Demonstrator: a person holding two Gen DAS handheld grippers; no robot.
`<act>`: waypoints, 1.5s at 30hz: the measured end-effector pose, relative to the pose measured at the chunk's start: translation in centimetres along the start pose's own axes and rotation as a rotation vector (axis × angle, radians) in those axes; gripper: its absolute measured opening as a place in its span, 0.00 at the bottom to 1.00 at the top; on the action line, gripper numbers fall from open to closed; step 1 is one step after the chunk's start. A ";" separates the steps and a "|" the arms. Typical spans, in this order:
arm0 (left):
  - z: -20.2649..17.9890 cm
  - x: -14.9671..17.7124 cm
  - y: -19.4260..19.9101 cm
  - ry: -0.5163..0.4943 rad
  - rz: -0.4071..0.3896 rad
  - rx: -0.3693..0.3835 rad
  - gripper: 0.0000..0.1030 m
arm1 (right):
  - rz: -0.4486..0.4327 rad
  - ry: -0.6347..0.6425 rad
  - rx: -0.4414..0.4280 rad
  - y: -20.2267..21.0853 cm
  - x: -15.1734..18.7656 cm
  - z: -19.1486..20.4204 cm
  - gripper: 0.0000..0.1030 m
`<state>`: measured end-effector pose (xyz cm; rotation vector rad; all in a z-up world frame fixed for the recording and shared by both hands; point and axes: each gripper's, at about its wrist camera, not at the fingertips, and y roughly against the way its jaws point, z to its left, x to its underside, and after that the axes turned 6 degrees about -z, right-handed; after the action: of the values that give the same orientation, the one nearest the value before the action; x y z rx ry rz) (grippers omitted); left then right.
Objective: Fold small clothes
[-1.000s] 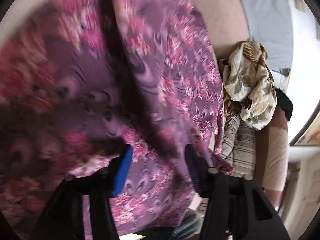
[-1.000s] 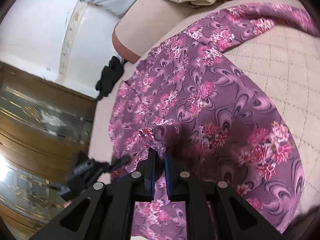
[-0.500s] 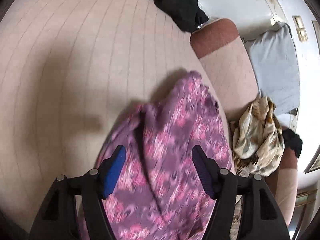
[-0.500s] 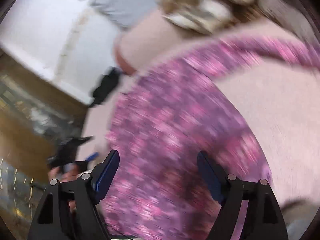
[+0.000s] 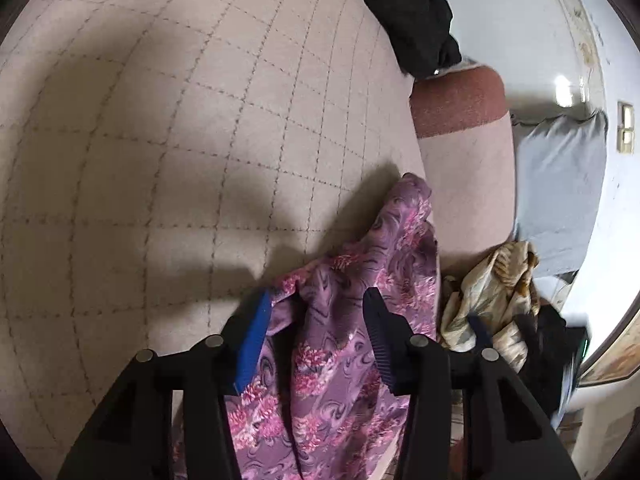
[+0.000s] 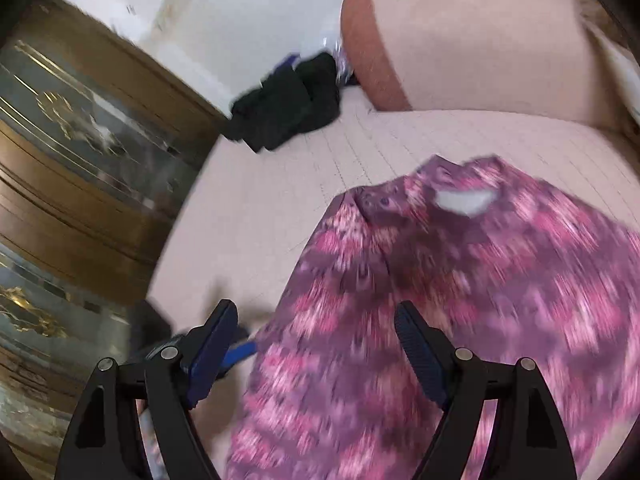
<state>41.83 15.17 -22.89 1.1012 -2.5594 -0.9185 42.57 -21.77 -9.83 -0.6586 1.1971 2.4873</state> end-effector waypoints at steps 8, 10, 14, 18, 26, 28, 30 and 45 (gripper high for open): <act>-0.6 -0.4 -1.8 -0.055 0.030 -0.055 0.26 | 0.052 -0.040 0.101 -11.7 -5.5 -3.1 0.64; 0.0 -0.6 -1.7 -0.028 0.033 -0.068 0.09 | 0.085 -0.062 0.074 -13.6 -5.4 -3.6 0.49; 0.2 -0.7 0.0 0.022 -0.008 -0.023 0.07 | 0.083 -0.006 0.099 -13.7 -4.9 -2.8 0.09; -1.1 -0.6 2.0 0.000 -0.055 0.022 0.06 | -0.005 -0.012 0.094 -10.5 -5.6 -2.4 0.06; 2.3 -1.4 -0.7 0.093 -0.002 -0.060 0.09 | 0.016 -0.050 0.219 -13.3 -4.9 -4.3 0.06; 2.4 -1.4 -0.2 0.114 -0.014 -0.059 0.16 | 0.032 -0.079 0.206 -13.5 -4.1 -4.8 0.07; 1.4 -1.2 1.2 0.081 -0.056 -0.065 0.36 | -0.028 -0.103 0.101 -10.7 -3.5 -4.2 0.25; -16.0 20.1 6.1 -0.829 -0.294 -0.188 0.77 | -0.566 -0.225 0.310 20.8 20.2 -6.3 1.00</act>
<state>30.78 -3.36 -7.61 1.2408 -2.8279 -1.9957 17.75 -37.98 -10.28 -0.5245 1.0917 1.8086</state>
